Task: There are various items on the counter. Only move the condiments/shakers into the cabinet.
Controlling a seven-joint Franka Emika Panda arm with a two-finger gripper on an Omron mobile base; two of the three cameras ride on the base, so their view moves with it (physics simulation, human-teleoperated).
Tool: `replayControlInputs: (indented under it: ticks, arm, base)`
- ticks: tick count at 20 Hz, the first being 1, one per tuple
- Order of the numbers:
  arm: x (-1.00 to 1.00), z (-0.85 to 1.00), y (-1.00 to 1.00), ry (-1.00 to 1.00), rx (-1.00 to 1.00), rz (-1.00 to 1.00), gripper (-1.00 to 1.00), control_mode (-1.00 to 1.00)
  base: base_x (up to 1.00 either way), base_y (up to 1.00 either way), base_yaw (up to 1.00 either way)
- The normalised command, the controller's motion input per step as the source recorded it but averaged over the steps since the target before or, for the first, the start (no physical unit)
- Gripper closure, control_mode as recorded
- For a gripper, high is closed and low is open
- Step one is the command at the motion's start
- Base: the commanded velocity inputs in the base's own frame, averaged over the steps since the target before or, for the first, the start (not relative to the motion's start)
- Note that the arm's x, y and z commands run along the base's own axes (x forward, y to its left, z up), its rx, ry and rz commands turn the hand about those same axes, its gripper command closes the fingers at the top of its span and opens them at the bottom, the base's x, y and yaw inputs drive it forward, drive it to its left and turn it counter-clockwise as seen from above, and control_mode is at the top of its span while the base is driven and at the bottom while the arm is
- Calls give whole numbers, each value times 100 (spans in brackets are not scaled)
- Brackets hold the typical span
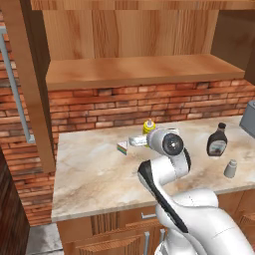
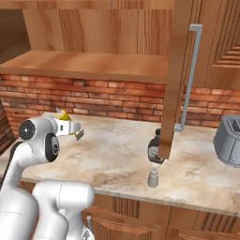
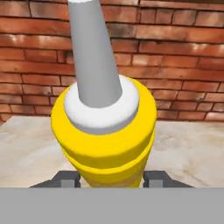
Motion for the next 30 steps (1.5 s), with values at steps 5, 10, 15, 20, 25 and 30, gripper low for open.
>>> replayControlInputs:
  ticks: [5,10,15,20,25,30]
  arm:
    - [-75,100,-12,-15,7,-7,100,-100]
    - [-57,100,-7,-8,10,-5,100,-100]
    - [-41,100,-17,1,13,-6,100,-100]
    - [0,100,-60,10,20,-1,100,-100]
    - [13,98,-41,10,18,0,100,-100]
    - [0,29,1,0,0,0,100,-100]
  base:
    - [0,0,0]
    - [0,0,0]
    - [0,0,0]
    - [0,0,0]
    - [0,0,0]
    - [0,0,0]
